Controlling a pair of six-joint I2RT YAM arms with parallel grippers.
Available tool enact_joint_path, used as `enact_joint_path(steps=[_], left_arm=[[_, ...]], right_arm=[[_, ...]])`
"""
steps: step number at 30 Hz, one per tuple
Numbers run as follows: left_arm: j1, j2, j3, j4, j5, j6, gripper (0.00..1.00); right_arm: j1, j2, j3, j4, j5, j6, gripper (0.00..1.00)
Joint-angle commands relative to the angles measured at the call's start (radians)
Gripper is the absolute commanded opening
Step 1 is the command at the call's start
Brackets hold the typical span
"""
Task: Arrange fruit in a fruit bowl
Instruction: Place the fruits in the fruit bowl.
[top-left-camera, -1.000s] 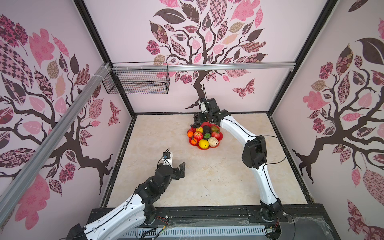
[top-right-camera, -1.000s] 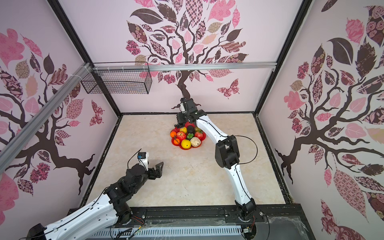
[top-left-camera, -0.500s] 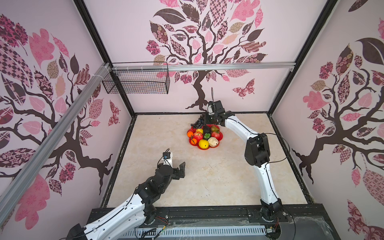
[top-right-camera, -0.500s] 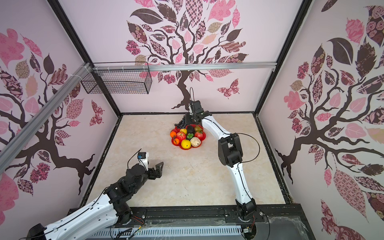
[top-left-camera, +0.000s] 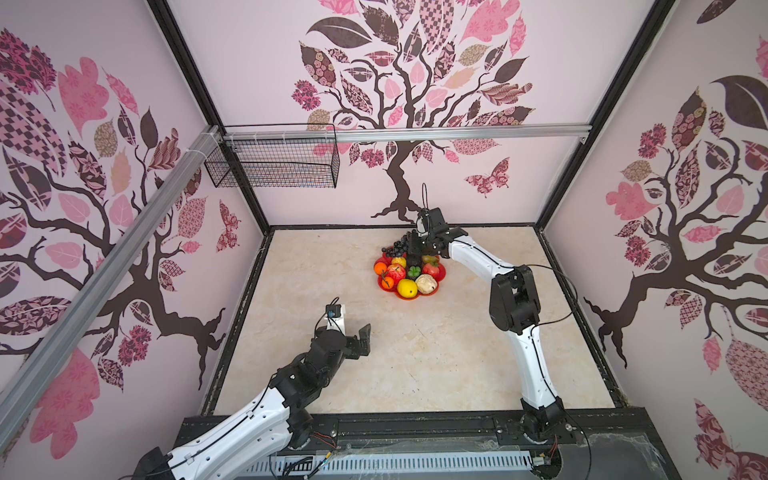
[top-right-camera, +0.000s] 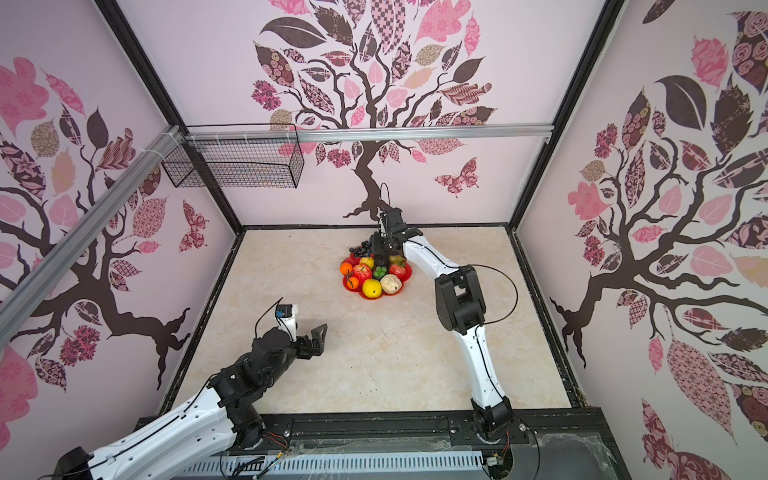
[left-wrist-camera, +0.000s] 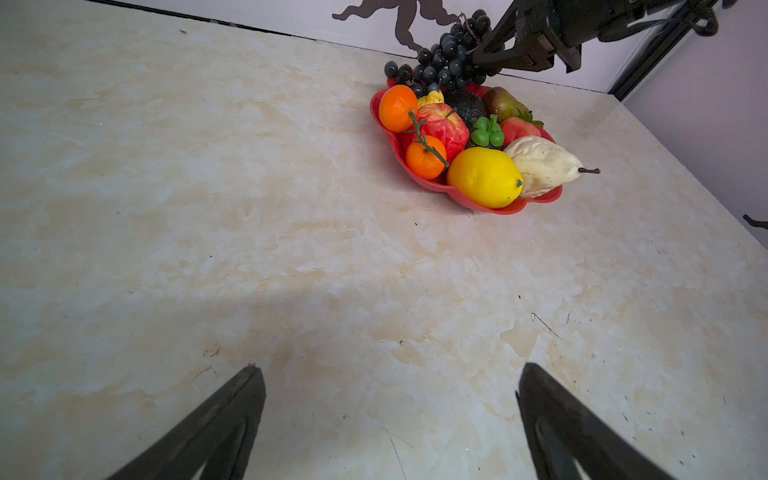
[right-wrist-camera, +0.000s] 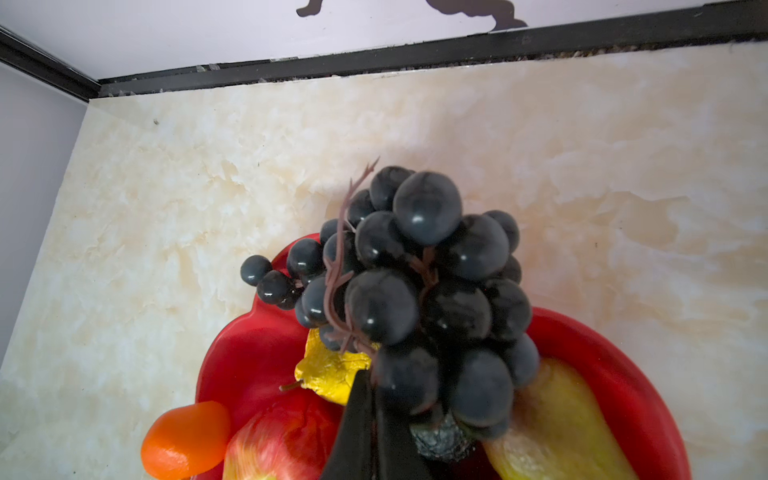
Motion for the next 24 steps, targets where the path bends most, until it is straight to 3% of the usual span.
enact_joint_path(steps=[1, 16, 22, 24], left_arm=[[0.004, 0.001, -0.003, 0.020, 0.003, 0.011, 0.98], [0.004, 0.022, 0.000, 0.028, 0.005, 0.013, 0.98], [0.003, 0.028, 0.004, 0.030, 0.005, 0.013, 0.98], [0.004, 0.029, 0.002, 0.031, 0.003, 0.014, 0.98]], right_arm=[[-0.005, -0.070, -0.025, 0.005, 0.014, 0.012, 0.04], [-0.006, -0.194, -0.217, 0.097, 0.000, 0.009, 0.02], [-0.006, -0.200, -0.206, 0.089, -0.011, 0.009, 0.08], [-0.006, -0.204, -0.208, 0.090, -0.011, 0.011, 0.14]])
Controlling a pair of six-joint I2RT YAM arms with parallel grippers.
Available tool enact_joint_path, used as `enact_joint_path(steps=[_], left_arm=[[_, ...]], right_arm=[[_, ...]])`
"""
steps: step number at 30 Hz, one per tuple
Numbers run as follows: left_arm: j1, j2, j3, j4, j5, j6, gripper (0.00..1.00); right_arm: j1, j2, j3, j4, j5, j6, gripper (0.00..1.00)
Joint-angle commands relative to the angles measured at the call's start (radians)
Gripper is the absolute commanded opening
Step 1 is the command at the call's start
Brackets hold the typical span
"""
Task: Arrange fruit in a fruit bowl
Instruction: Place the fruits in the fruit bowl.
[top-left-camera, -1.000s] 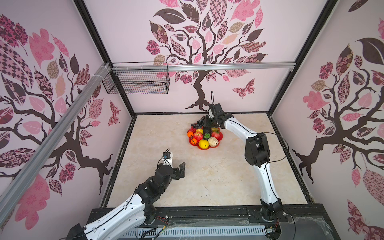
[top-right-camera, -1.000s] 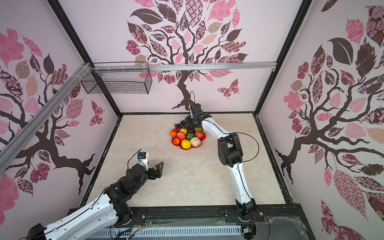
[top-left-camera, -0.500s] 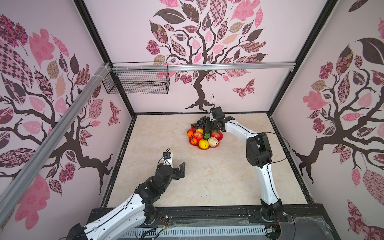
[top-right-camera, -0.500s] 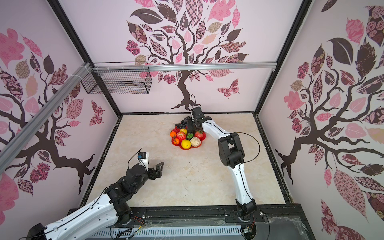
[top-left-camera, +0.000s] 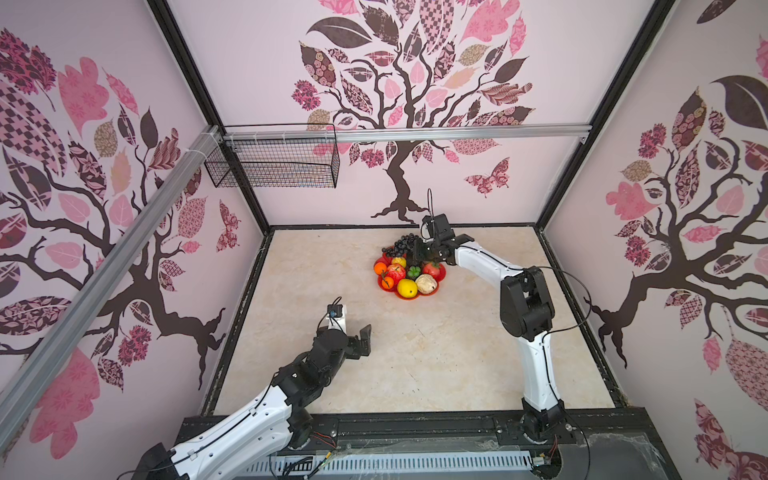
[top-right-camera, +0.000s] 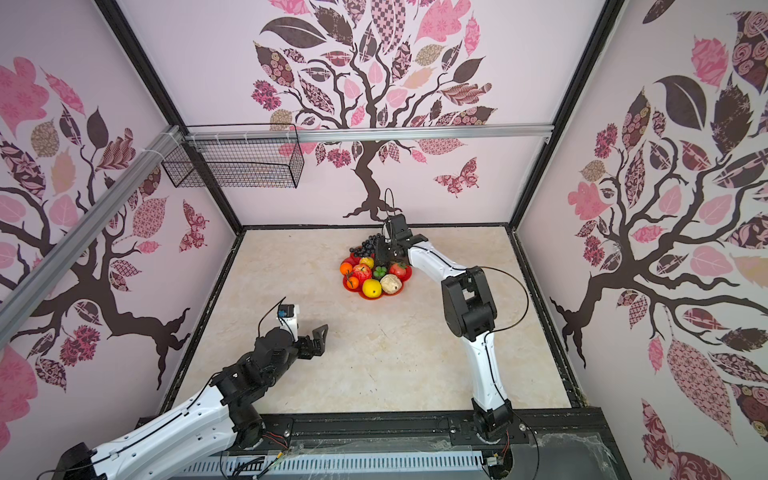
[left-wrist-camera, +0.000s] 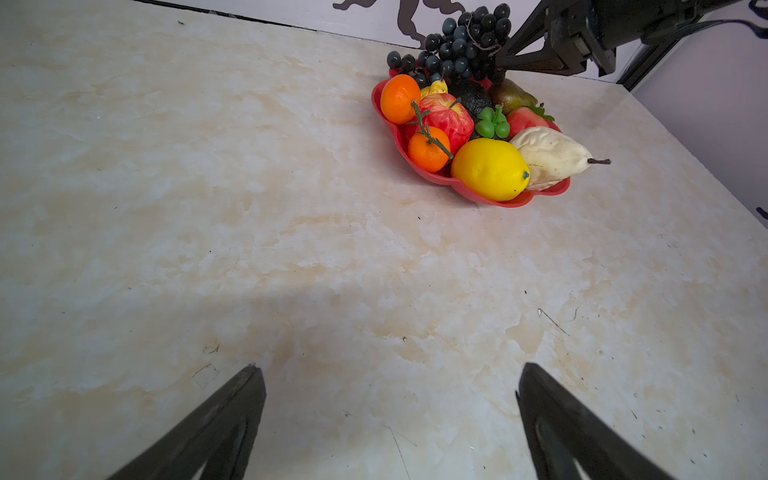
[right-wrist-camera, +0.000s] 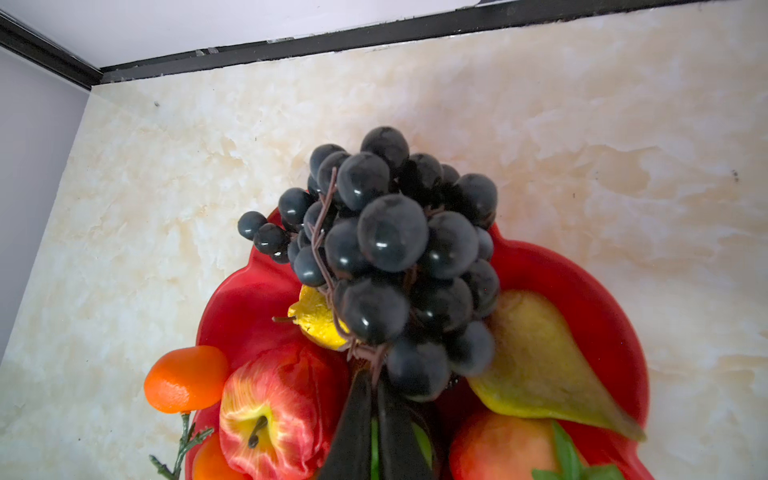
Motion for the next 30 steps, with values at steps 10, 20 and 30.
enact_joint_path(steps=[10, 20, 30], left_arm=[[0.004, 0.001, 0.002, 0.023, 0.000, 0.016, 0.98], [0.004, -0.010, 0.002, 0.017, -0.011, 0.020, 0.98], [0.004, -0.057, 0.056, -0.010, -0.042, 0.030, 0.98]], right_arm=[[-0.006, -0.091, 0.014, -0.011, -0.006, -0.002, 0.33], [-0.005, -0.167, -0.041, -0.002, 0.020, -0.004, 0.49], [-0.005, -0.516, -0.286, 0.023, 0.093, -0.036, 0.68]])
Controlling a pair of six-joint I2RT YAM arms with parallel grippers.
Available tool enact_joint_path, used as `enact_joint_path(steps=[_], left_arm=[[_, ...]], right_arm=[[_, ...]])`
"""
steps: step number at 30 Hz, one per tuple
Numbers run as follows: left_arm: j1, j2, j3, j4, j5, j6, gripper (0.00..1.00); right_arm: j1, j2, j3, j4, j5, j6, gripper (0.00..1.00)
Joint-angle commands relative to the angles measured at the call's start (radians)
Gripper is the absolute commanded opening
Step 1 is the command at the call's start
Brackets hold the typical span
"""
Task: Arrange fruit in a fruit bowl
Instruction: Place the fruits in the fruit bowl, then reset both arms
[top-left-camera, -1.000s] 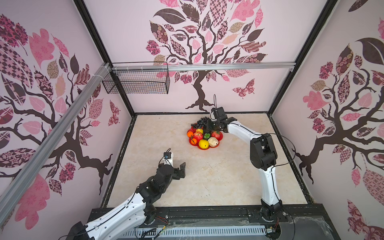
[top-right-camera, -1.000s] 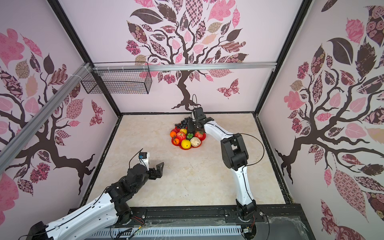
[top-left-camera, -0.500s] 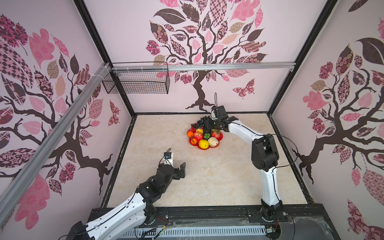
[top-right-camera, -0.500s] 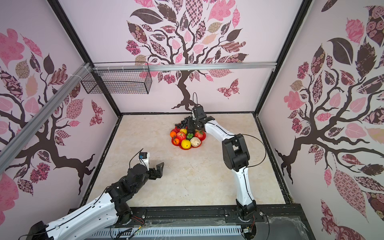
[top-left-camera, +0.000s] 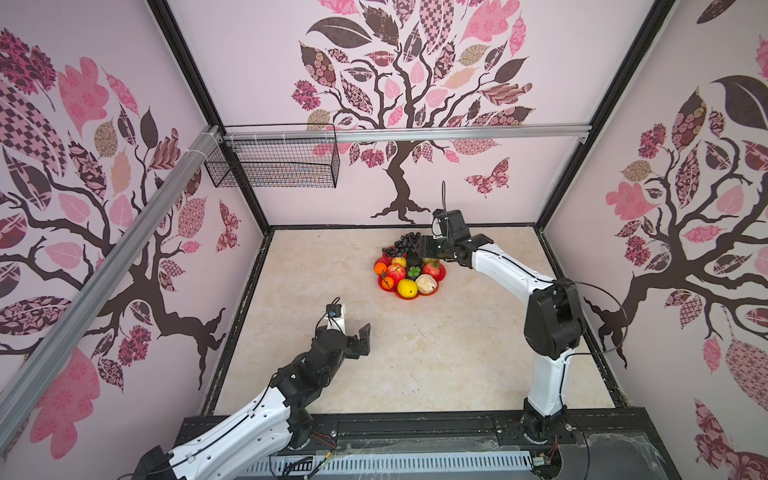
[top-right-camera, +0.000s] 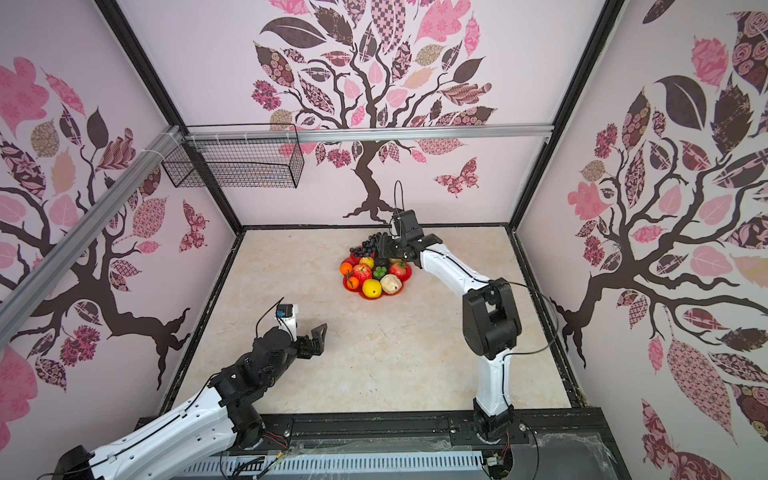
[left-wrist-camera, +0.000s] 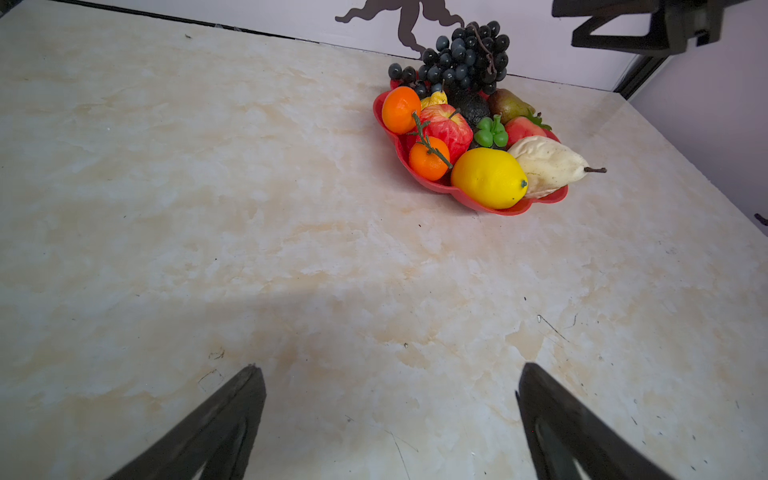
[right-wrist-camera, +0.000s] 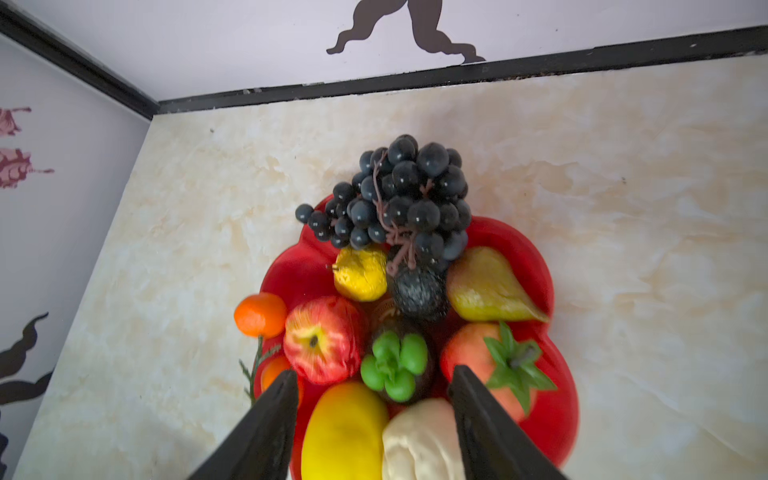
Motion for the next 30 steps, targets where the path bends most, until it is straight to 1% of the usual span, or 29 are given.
enact_joint_path(steps=[1, 5, 6, 7, 9, 10, 13, 14, 17, 18, 19, 21, 25, 27, 29, 30], left_arm=[[0.003, -0.031, 0.071, -0.017, -0.035, 0.018, 0.98], [0.004, -0.030, 0.091, 0.064, -0.155, 0.019, 0.98], [0.004, -0.018, 0.095, 0.093, -0.192, 0.026, 0.98], [0.005, -0.006, 0.102, 0.110, -0.224, 0.031, 0.98], [0.004, 0.033, 0.119, 0.145, -0.310, 0.037, 0.98], [0.005, 0.051, 0.126, 0.159, -0.342, 0.045, 0.98], [0.005, 0.102, 0.141, 0.208, -0.464, 0.081, 0.98], [0.005, 0.117, 0.138, 0.249, -0.503, 0.113, 0.98], [0.021, 0.177, 0.091, 0.468, -0.599, 0.286, 0.98], [0.047, 0.202, 0.083, 0.507, -0.599, 0.329, 0.98], [0.084, 0.224, 0.087, 0.514, -0.588, 0.341, 0.98], [0.182, 0.276, 0.102, 0.490, -0.549, 0.328, 0.98], [0.308, 0.355, 0.090, 0.565, -0.505, 0.358, 0.98], [0.370, 0.384, 0.082, 0.577, -0.474, 0.345, 0.98], [0.414, 0.418, 0.063, 0.618, -0.437, 0.352, 0.98], [0.429, 0.445, 0.053, 0.643, -0.443, 0.362, 0.98]], right_arm=[[-0.006, -0.241, -0.088, 0.031, 0.080, -0.040, 0.71], [-0.006, -0.491, -0.348, 0.175, 0.193, -0.081, 0.83], [-0.006, -0.547, -0.411, 0.218, 0.224, -0.089, 0.85], [-0.006, -0.595, -0.457, 0.248, 0.252, -0.095, 0.87], [-0.006, -0.680, -0.544, 0.290, 0.322, -0.113, 0.97], [-0.006, -0.714, -0.588, 0.320, 0.346, -0.129, 0.99], [-0.006, -0.815, -0.754, 0.459, 0.408, -0.187, 1.00], [-0.007, -0.839, -0.808, 0.499, 0.449, -0.199, 1.00], [-0.007, -0.861, -0.951, 0.621, 0.524, -0.279, 1.00], [-0.007, -0.861, -1.005, 0.679, 0.544, -0.316, 1.00], [-0.007, -0.859, -1.047, 0.734, 0.574, -0.331, 1.00], [-0.017, -0.858, -1.111, 0.815, 0.642, -0.339, 1.00], [-0.057, -0.806, -1.188, 0.941, 0.673, -0.383, 1.00], [-0.079, -0.759, -1.211, 0.981, 0.690, -0.405, 1.00], [-0.098, -0.723, -1.243, 1.029, 0.693, -0.417, 1.00], [-0.106, -0.705, -1.266, 1.070, 0.689, -0.421, 1.00]])
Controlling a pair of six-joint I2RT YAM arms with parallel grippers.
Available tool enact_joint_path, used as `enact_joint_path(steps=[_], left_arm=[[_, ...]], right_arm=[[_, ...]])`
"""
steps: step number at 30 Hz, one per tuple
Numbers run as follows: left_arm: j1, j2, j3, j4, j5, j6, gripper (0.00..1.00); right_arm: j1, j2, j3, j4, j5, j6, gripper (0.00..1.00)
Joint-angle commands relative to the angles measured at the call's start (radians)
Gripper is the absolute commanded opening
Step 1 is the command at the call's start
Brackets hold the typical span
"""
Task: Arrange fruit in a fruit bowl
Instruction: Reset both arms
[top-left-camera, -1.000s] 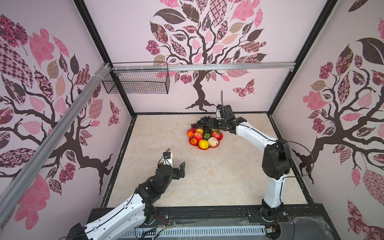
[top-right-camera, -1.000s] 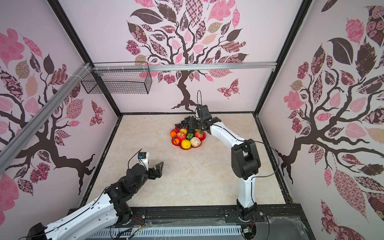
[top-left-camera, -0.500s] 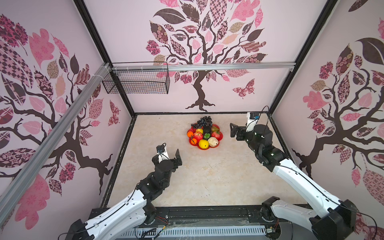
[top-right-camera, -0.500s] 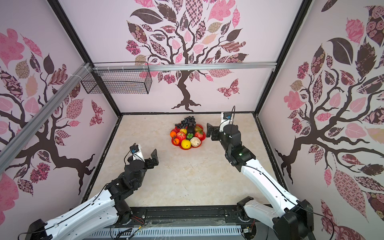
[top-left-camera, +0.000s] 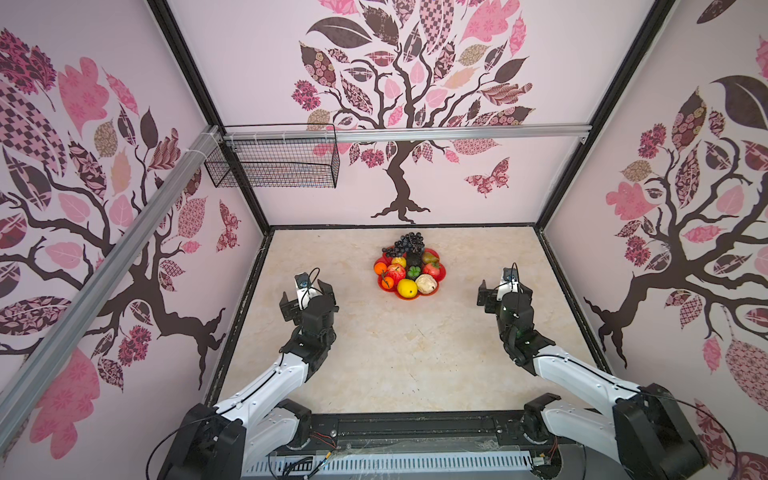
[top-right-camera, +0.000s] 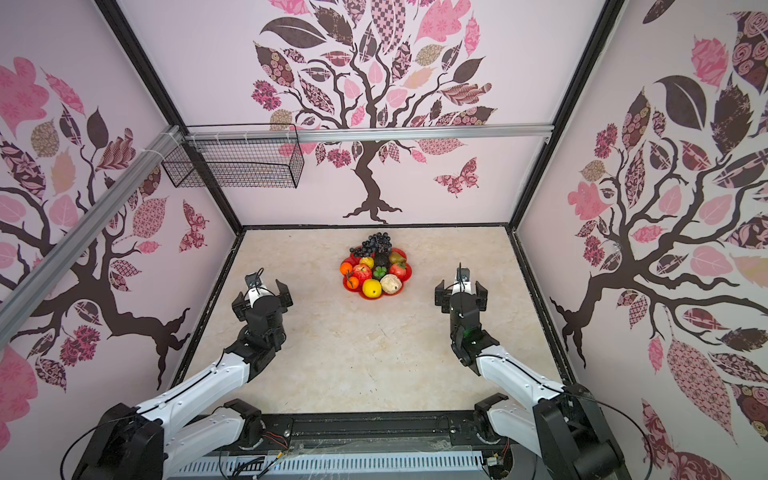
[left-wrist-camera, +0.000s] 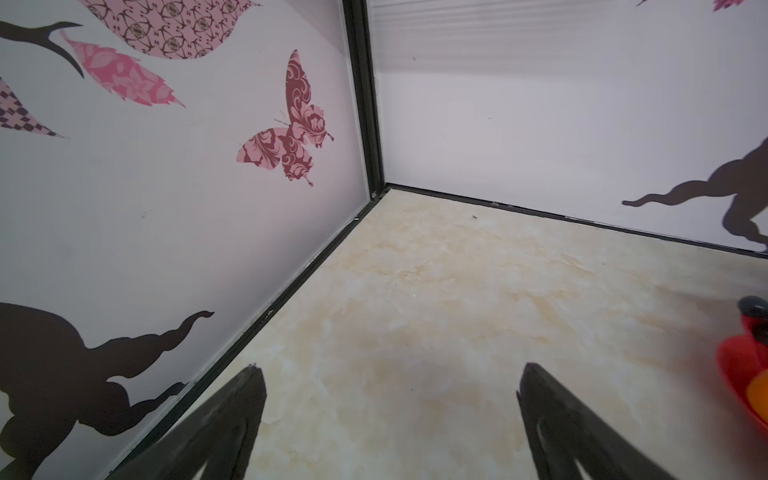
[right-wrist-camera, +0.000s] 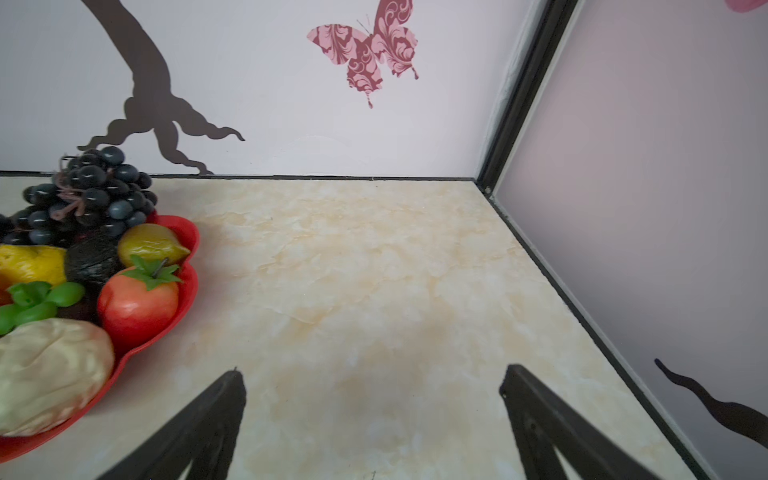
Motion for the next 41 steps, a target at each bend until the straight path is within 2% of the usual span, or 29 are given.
enact_joint_path(steps=[1, 3, 7, 9, 10, 14, 16, 18, 20, 22, 23, 24, 26, 28, 31, 33, 41], left_arm=[[0.048, 0.063, -0.047, 0.127, 0.025, 0.040, 0.98], [0.078, 0.124, -0.074, 0.194, 0.038, 0.052, 0.98], [0.130, 0.254, -0.092, 0.339, 0.154, 0.093, 0.98], [0.148, 0.275, -0.079, 0.335, 0.270, 0.132, 0.98], [0.157, 0.296, -0.087, 0.399, 0.328, 0.155, 0.98], [0.195, 0.386, -0.085, 0.491, 0.523, 0.238, 0.98], [0.249, 0.441, -0.091, 0.600, 0.517, 0.178, 0.98], [0.350, 0.434, -0.082, 0.515, 0.643, 0.080, 0.98], [0.368, 0.526, -0.060, 0.614, 0.617, 0.075, 0.98], [0.375, 0.463, -0.039, 0.450, 0.641, 0.050, 0.98], [0.375, 0.497, -0.057, 0.549, 0.638, 0.060, 0.98], [0.375, 0.511, -0.062, 0.586, 0.635, 0.061, 0.98], [0.376, 0.466, -0.046, 0.467, 0.644, 0.050, 0.98], [0.376, 0.497, -0.057, 0.552, 0.640, 0.058, 0.98], [0.375, 0.471, -0.046, 0.480, 0.641, 0.054, 0.98], [0.375, 0.487, -0.053, 0.526, 0.640, 0.060, 0.98], [0.376, 0.478, -0.048, 0.498, 0.640, 0.057, 0.98]], right_arm=[[-0.029, 0.058, -0.056, 0.187, 0.036, -0.044, 1.00], [-0.055, 0.098, -0.089, 0.252, 0.007, -0.029, 1.00], [-0.093, 0.196, -0.140, 0.418, -0.059, -0.018, 1.00], [-0.117, 0.237, -0.170, 0.527, -0.118, -0.024, 1.00], [-0.126, 0.249, -0.178, 0.567, -0.146, -0.035, 1.00], [-0.215, 0.287, -0.193, 0.633, -0.317, 0.005, 1.00], [-0.242, 0.329, -0.192, 0.668, -0.363, 0.014, 1.00], [-0.242, 0.394, -0.173, 0.680, -0.388, 0.005, 1.00], [-0.244, 0.475, -0.157, 0.776, -0.358, 0.005, 1.00], [-0.251, 0.442, -0.118, 0.644, -0.319, 0.035, 1.00], [-0.254, 0.434, -0.093, 0.582, -0.289, 0.055, 1.00], [-0.262, 0.435, -0.093, 0.582, -0.293, 0.062, 1.00], [-0.263, 0.440, -0.102, 0.607, -0.292, 0.058, 1.00], [-0.263, 0.438, -0.098, 0.598, -0.293, 0.060, 0.99], [-0.263, 0.438, -0.100, 0.603, -0.292, 0.059, 1.00], [-0.263, 0.438, -0.101, 0.604, -0.292, 0.057, 1.00], [-0.263, 0.438, -0.102, 0.605, -0.288, 0.059, 1.00]])
